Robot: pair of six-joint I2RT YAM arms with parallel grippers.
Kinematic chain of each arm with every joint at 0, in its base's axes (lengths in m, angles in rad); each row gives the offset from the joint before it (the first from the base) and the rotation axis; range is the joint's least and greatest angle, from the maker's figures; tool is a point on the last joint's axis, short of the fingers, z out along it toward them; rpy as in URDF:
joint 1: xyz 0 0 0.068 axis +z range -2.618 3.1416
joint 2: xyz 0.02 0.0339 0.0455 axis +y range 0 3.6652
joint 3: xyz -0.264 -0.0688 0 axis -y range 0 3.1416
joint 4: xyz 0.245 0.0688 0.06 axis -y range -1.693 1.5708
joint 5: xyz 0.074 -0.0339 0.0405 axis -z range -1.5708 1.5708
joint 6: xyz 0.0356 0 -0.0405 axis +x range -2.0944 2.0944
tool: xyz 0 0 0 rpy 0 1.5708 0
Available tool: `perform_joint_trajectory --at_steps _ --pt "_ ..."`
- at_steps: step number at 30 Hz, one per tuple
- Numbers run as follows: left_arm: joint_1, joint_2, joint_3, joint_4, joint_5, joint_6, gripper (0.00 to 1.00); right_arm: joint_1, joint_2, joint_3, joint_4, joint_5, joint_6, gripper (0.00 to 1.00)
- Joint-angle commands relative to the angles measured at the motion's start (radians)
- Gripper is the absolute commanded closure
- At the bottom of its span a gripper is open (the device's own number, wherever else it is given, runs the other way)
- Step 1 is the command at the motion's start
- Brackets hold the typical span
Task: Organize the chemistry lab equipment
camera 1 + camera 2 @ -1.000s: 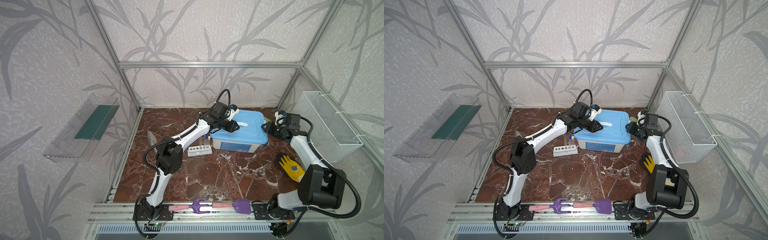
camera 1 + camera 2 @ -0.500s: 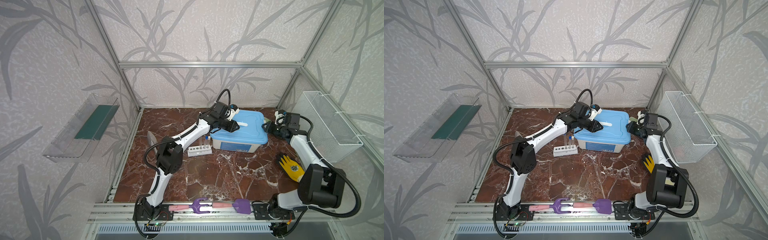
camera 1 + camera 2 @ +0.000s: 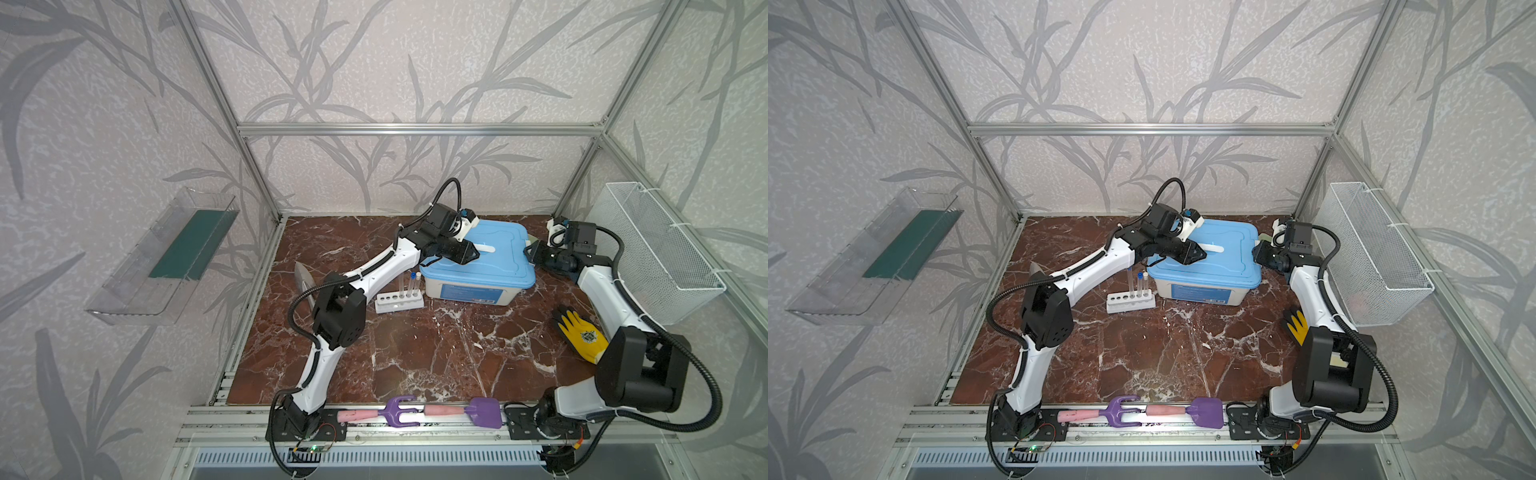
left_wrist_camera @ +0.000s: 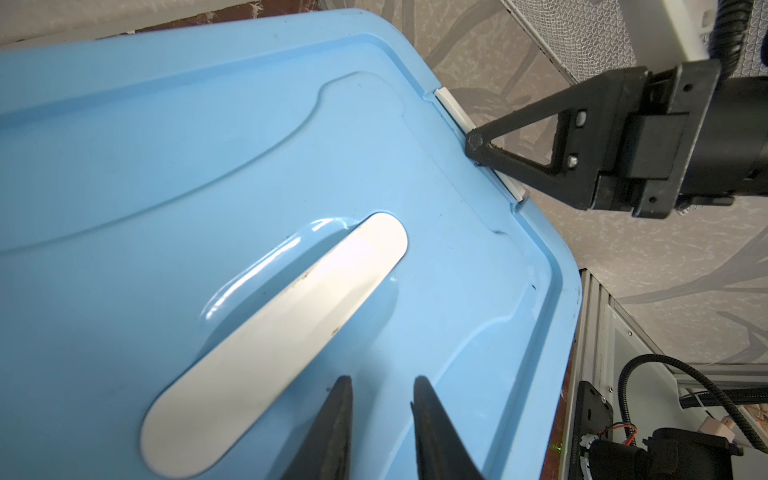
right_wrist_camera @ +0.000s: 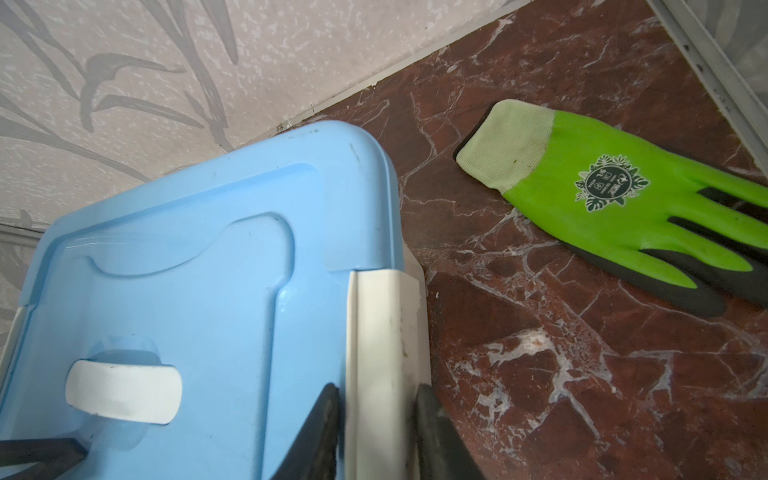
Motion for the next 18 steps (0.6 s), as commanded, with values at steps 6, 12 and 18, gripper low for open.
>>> perform_joint_trajectory --at_steps 6,12,18 --pt "-0.006 0.057 -0.008 -0.102 -0.019 0.003 0.71 0.043 0.036 0.026 -0.092 0.012 -0.039 0.71" --pt "-0.006 0.055 0.033 -0.138 -0.020 0.020 0.71 0.053 0.036 0.050 -0.117 0.029 -0.045 0.70" --pt "-0.003 0.026 0.100 -0.171 -0.051 0.059 0.66 0.071 0.033 0.141 -0.168 0.066 -0.067 0.68"
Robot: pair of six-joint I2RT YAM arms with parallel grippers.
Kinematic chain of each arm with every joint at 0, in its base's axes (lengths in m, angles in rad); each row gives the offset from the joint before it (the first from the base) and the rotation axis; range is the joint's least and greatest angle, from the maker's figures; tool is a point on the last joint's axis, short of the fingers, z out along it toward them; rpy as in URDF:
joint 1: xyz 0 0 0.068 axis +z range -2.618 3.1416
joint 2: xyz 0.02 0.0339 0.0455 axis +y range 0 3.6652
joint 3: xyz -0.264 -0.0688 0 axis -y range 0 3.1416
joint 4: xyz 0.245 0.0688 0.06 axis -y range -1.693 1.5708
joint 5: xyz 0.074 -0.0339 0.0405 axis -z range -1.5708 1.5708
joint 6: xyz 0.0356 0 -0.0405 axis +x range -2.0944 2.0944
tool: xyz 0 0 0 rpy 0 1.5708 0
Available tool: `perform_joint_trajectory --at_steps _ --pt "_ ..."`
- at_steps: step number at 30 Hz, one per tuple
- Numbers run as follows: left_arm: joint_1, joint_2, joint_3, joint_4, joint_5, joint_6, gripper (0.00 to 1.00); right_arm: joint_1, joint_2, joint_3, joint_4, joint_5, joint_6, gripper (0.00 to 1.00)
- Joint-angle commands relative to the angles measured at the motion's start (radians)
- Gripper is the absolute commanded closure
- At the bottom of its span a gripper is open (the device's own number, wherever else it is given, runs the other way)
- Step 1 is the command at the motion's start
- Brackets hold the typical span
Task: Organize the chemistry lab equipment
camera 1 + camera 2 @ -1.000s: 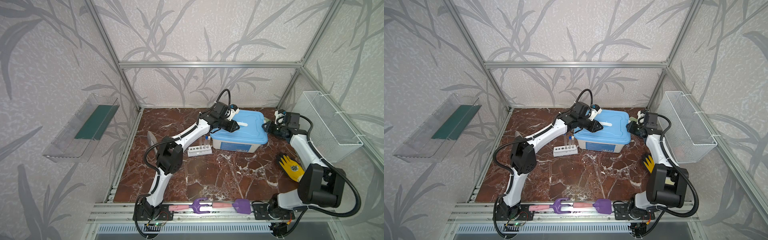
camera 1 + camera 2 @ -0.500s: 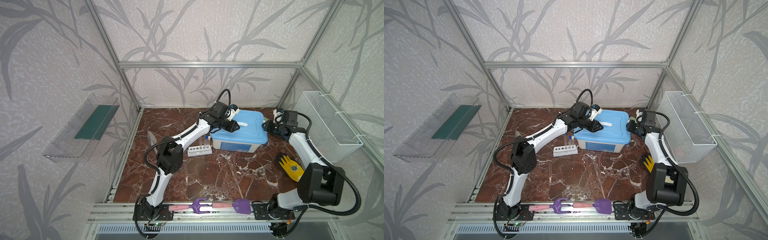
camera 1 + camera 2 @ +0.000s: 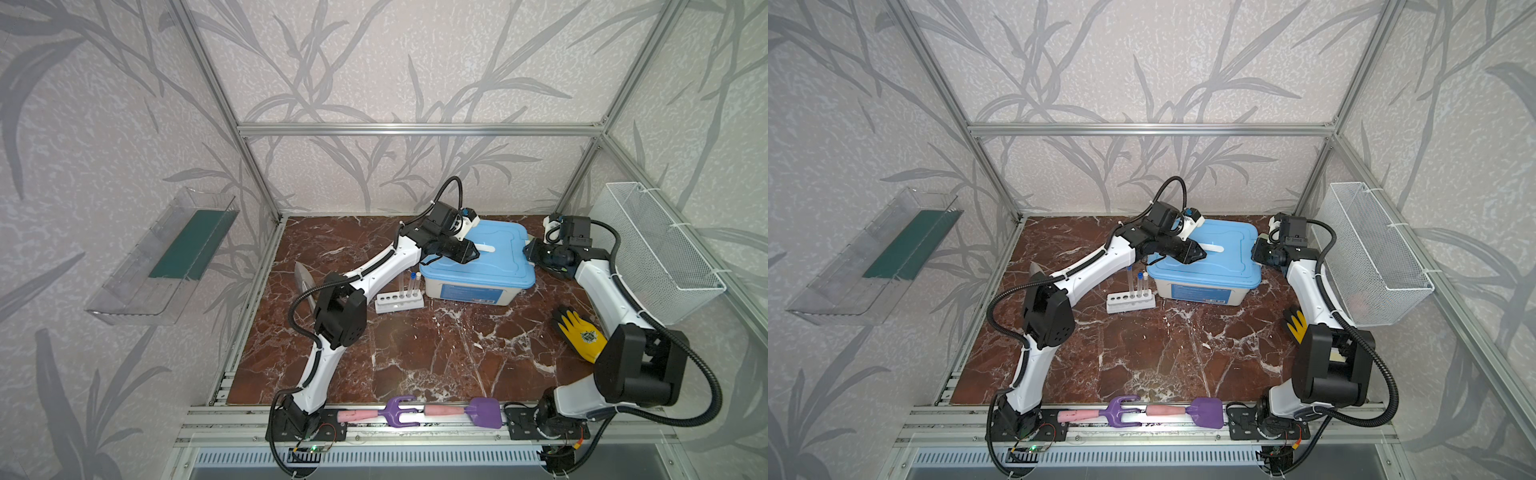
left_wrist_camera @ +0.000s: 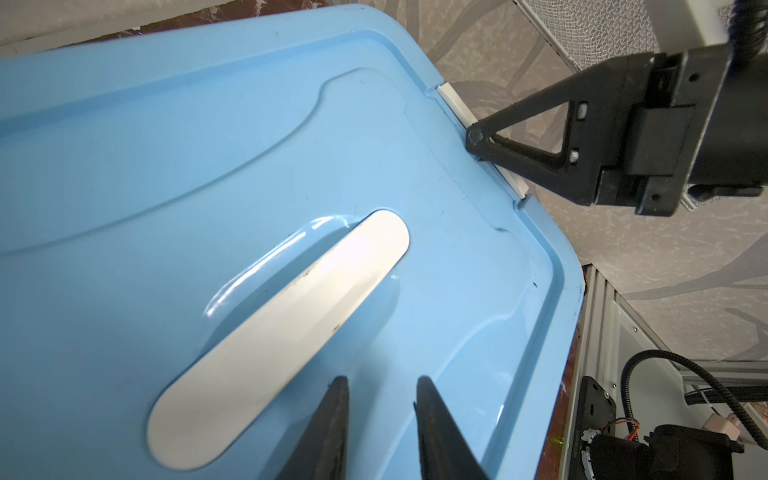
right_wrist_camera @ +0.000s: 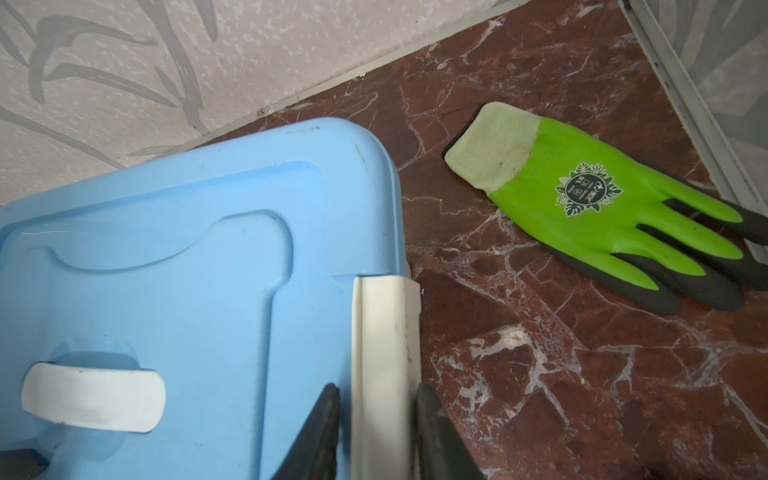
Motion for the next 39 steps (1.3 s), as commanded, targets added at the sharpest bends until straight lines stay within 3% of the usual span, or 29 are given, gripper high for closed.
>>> perform_joint_trajectory --at_steps 1,8,14,19,23,30,36,39 --pt "-0.001 0.007 0.043 -0.088 -0.039 0.045 0.66 0.032 0.005 0.067 -0.071 -0.014 -0.027 0.67" --pt "0.000 -0.077 0.106 -0.122 -0.110 0.113 0.55 0.042 -0.023 0.128 -0.099 0.017 -0.047 0.61" --pt "0.023 -0.163 0.090 -0.071 -0.130 0.119 0.35 0.057 -0.073 0.143 -0.108 0.034 -0.056 0.52" --pt "0.061 -0.297 -0.033 0.013 -0.140 0.109 0.20 0.065 -0.159 0.111 -0.104 0.080 -0.071 0.40" --pt "0.133 -0.465 -0.255 0.185 -0.144 0.047 0.01 0.072 -0.259 0.035 -0.052 0.114 -0.081 0.28" --pt "0.300 -0.830 -0.740 0.486 -0.326 0.043 0.01 0.075 -0.461 -0.183 0.084 0.189 -0.075 0.11" --pt "0.383 -1.096 -1.152 0.721 -0.643 0.066 0.00 0.077 -0.598 -0.378 0.174 0.403 -0.060 0.04" --pt "0.417 -1.195 -1.345 0.823 -0.745 0.051 0.01 0.077 -0.655 -0.480 0.249 0.506 -0.035 0.02"
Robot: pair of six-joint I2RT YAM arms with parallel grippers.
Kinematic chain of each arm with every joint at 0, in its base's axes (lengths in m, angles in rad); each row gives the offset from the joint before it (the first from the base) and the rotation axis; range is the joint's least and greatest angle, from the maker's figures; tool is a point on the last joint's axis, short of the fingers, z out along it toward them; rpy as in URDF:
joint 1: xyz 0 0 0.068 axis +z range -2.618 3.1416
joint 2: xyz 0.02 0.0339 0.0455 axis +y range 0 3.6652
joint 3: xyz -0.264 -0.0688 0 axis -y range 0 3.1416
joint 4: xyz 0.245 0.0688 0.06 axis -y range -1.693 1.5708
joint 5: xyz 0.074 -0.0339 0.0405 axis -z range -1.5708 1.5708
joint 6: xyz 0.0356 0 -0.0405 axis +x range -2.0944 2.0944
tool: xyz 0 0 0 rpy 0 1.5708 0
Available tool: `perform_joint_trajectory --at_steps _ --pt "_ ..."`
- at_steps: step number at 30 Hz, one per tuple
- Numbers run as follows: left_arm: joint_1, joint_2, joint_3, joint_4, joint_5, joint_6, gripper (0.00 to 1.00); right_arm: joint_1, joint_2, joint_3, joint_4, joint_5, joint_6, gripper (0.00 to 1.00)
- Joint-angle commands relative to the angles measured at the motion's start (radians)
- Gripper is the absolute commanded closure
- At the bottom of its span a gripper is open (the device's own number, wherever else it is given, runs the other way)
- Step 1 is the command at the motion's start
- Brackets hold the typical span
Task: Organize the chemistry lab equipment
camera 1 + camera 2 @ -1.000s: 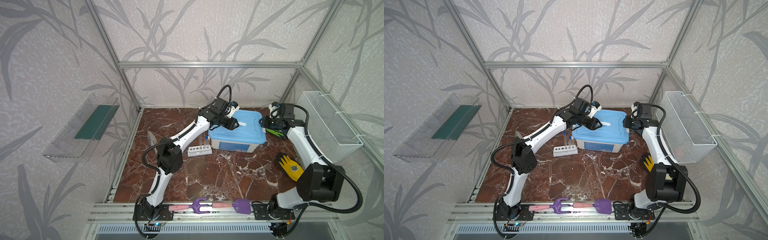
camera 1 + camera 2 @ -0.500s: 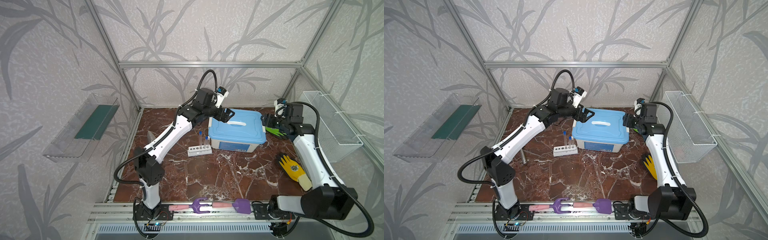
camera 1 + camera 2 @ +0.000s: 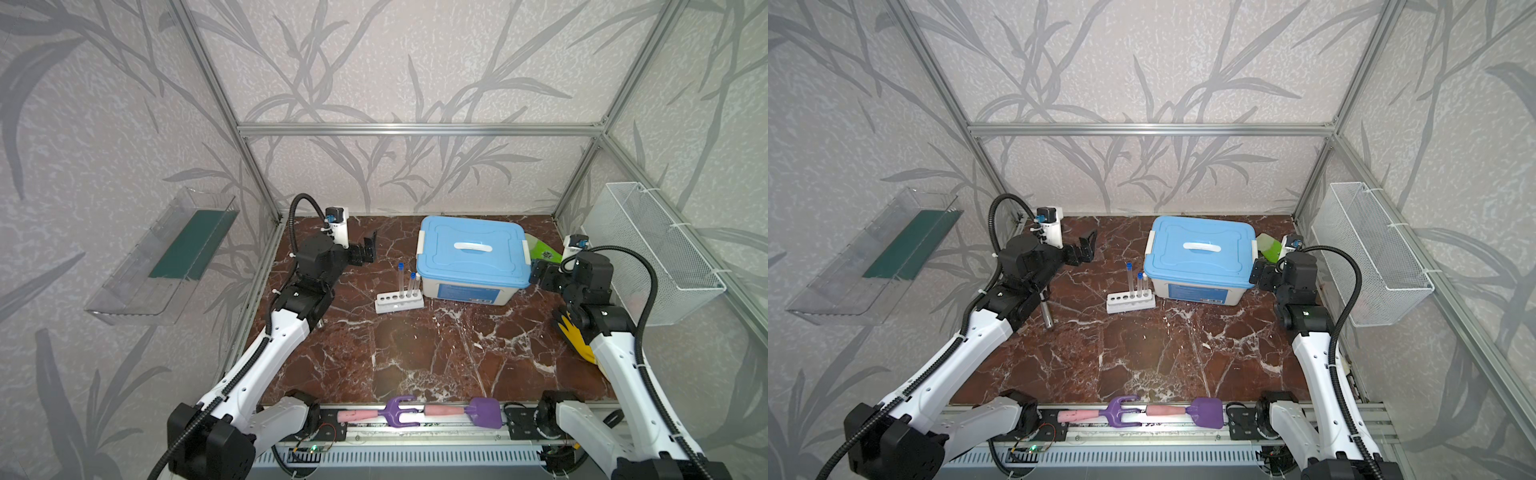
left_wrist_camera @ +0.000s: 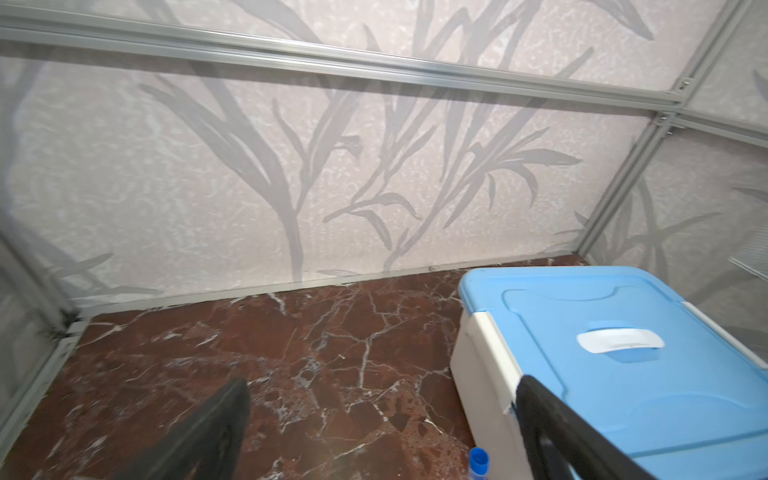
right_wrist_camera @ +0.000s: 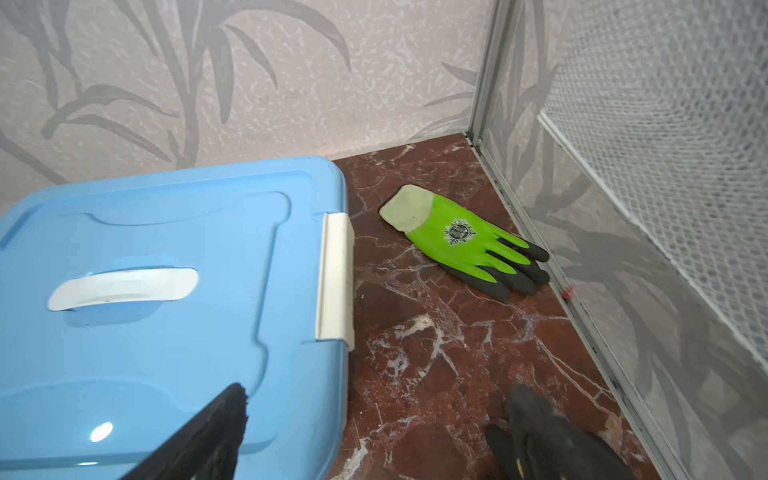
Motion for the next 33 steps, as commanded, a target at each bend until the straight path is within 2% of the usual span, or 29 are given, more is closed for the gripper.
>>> perform_joint_trajectory --at_steps 1,3,6,14,17,21,26,28,31,33 --pt "0.029 -0.071 -0.167 0.185 -0.232 -0.006 0.00 0.004 -0.060 -0.090 0.139 0.170 0.024 0.02" --pt "0.043 -0.092 -0.270 0.251 -0.334 0.000 0.00 0.004 -0.075 -0.154 0.200 0.215 0.022 0.02" --pt "0.070 -0.103 -0.388 0.327 -0.427 -0.004 0.01 0.004 -0.074 -0.251 0.289 0.238 0.025 0.02" --pt "0.131 -0.067 -0.550 0.422 -0.559 -0.018 0.00 0.004 -0.007 -0.455 0.575 0.352 -0.005 0.02" --pt "0.139 -0.053 -0.587 0.455 -0.551 0.002 0.01 0.004 0.061 -0.470 0.648 0.325 -0.028 0.02" --pt "0.153 0.014 -0.631 0.549 -0.519 0.023 0.00 0.032 0.130 -0.484 0.710 0.221 -0.039 0.02" --pt "0.194 0.193 -0.640 0.737 -0.406 0.056 0.01 0.097 0.186 -0.512 0.769 0.183 -0.089 0.02" --pt "0.199 0.260 -0.627 0.816 -0.394 0.086 0.00 0.100 0.210 -0.533 0.820 0.176 -0.098 0.02" --pt "0.217 0.314 -0.590 0.815 -0.383 0.109 0.00 0.102 0.235 -0.547 0.889 0.169 -0.120 0.02" --pt "0.238 0.365 -0.605 0.897 -0.357 0.104 0.00 0.102 0.259 -0.545 0.920 0.164 -0.124 0.02"
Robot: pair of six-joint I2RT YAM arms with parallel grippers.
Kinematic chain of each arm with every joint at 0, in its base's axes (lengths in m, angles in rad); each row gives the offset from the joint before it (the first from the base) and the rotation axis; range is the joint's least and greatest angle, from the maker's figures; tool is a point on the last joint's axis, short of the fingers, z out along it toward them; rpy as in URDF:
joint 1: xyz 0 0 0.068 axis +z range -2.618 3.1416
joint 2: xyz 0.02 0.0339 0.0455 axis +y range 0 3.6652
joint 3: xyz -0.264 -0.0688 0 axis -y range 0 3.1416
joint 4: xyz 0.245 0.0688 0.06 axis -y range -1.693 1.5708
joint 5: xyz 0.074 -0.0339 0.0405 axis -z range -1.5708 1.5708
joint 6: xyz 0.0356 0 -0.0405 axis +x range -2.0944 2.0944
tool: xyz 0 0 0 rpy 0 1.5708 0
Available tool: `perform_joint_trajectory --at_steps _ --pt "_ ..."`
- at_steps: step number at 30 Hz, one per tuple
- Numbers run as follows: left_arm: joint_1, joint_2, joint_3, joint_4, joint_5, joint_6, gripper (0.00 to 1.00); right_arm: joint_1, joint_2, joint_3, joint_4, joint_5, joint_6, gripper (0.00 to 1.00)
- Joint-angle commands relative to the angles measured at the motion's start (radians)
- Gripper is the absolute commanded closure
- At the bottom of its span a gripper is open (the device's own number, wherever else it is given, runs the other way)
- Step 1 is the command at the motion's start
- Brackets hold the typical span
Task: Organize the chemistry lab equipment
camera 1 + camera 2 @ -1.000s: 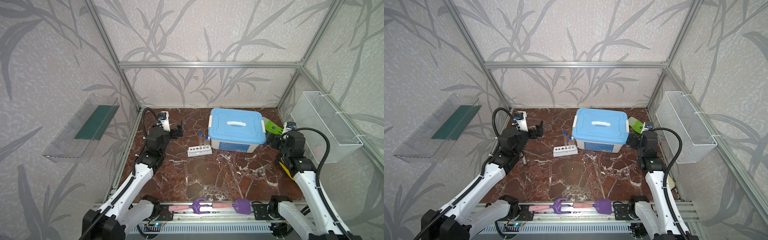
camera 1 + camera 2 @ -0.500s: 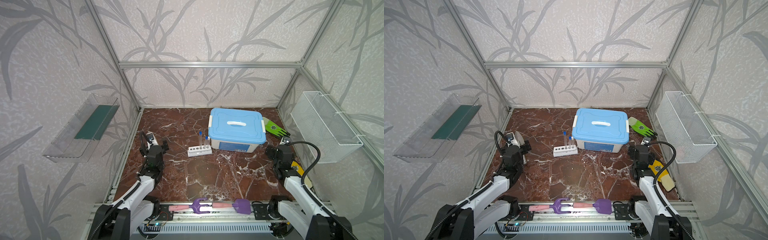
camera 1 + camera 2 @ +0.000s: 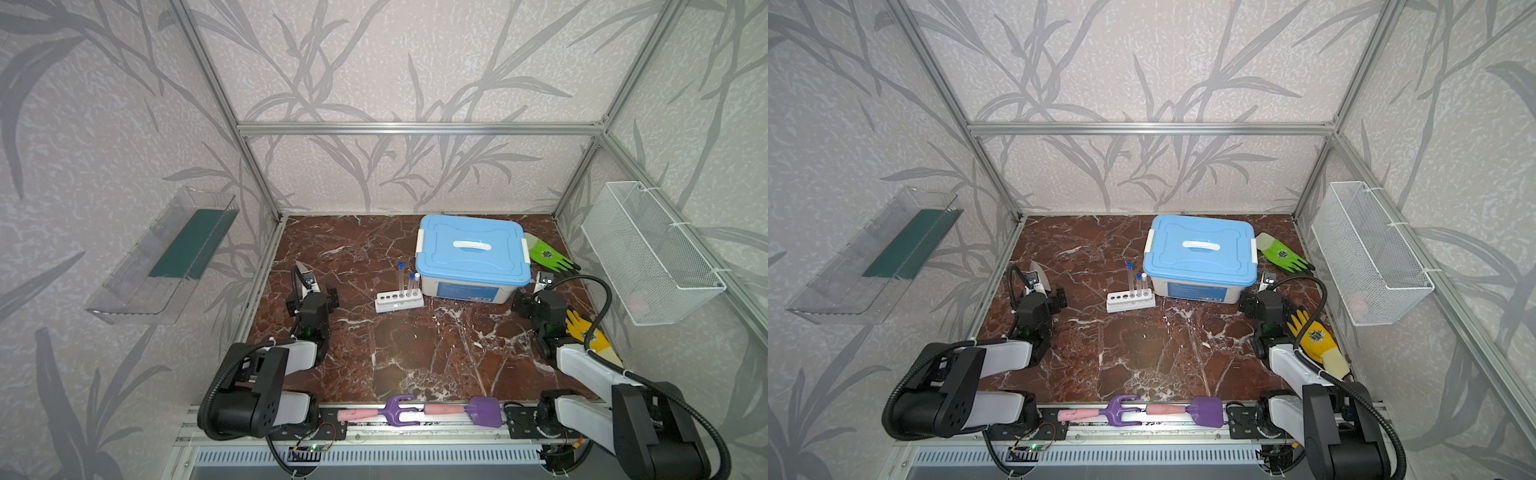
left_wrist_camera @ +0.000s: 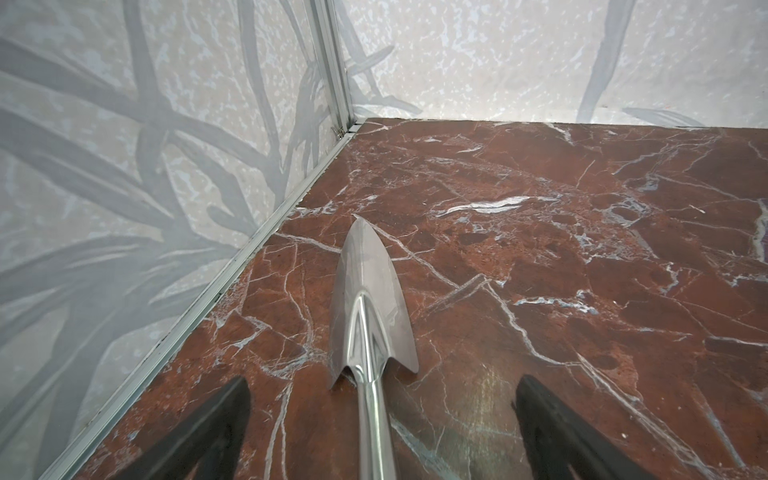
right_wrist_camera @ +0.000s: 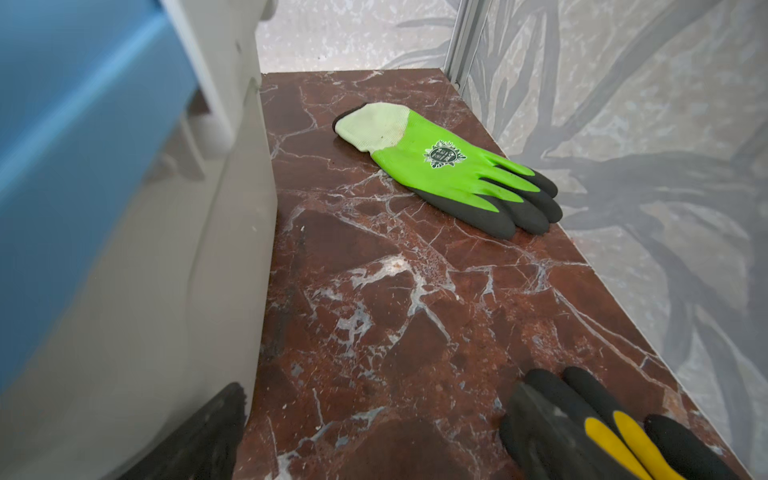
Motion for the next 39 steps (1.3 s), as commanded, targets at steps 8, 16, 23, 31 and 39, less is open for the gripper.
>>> perform_joint_trajectory --at_steps 8,16,23,31,39 --pt "0.081 0.164 0.038 0.205 0.131 -0.019 0.00 0.008 0.049 0.001 0.168 -0.057 -0.025 0.02" --pt "0.122 0.178 0.080 0.150 0.184 -0.043 0.01 0.009 0.050 0.002 0.166 -0.041 -0.048 0.02" --pt "0.124 0.183 0.083 0.153 0.200 -0.035 0.00 0.045 -0.175 0.044 -0.146 0.055 0.060 0.02" --pt "0.125 0.179 0.092 0.131 0.209 -0.036 0.00 0.088 -0.530 0.074 -0.580 0.046 0.198 0.05" --pt "0.126 0.180 0.095 0.125 0.217 -0.033 0.00 0.176 -0.401 0.107 -0.554 -0.064 0.233 0.06"
